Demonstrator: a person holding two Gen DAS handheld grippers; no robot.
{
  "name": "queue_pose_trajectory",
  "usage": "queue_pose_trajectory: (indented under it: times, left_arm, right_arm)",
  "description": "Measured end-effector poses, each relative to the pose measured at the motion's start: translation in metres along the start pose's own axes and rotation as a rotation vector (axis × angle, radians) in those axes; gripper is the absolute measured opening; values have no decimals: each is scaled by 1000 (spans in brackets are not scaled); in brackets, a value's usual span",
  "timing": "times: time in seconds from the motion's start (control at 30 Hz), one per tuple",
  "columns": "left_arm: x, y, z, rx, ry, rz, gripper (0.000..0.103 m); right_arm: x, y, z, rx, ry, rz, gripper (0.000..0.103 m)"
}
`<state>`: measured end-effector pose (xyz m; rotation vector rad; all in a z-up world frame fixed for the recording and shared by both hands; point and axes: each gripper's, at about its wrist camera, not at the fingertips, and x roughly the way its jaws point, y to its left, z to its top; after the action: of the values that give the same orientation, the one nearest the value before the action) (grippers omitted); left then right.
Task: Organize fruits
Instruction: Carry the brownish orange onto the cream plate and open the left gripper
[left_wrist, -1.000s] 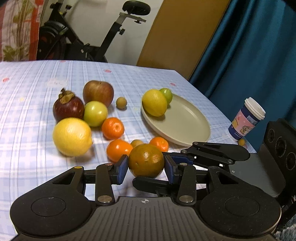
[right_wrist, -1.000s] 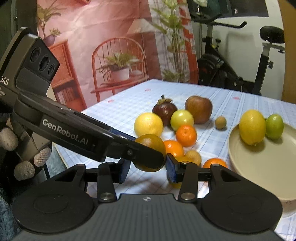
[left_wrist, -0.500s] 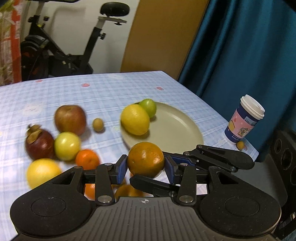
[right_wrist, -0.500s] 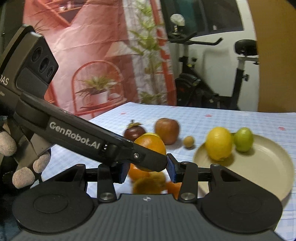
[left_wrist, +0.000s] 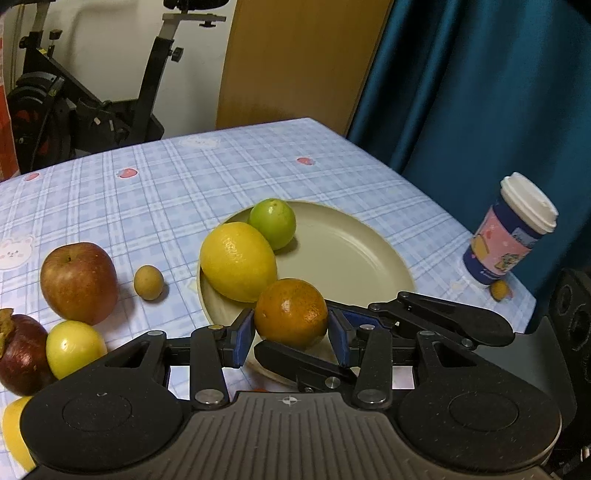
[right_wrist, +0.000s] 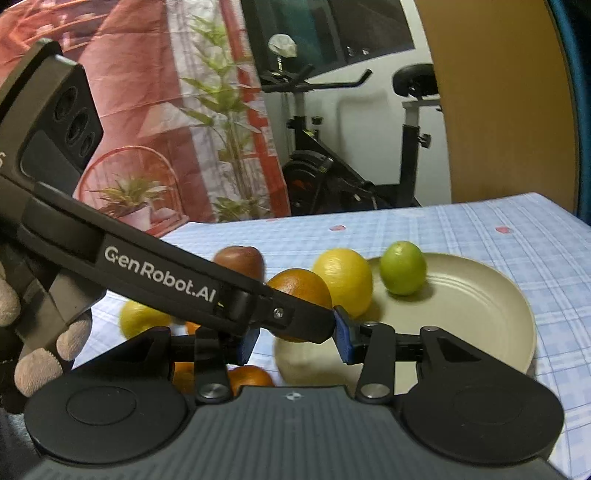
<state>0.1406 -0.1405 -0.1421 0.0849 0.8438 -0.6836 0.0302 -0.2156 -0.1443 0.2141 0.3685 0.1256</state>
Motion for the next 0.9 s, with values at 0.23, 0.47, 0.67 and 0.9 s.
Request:
queue_pose_trajectory:
  times: [0.23, 0.47, 0.67, 0.9]
  left_arm:
    - [13, 5, -1, -3, 23, 44, 46]
    - [21, 4, 0, 11, 34, 84, 47]
    - [7, 6, 0, -2, 6, 84, 47]
    - [-37, 24, -6, -90, -70, 73, 47]
  right_arm:
    - [13, -3, 0, 21, 51, -20, 45]
    - [22, -2, -1, 18, 93, -41, 47]
    - [13, 0, -1, 19, 60, -48, 56]
    - [-1, 4, -1, -1, 14, -45, 59]
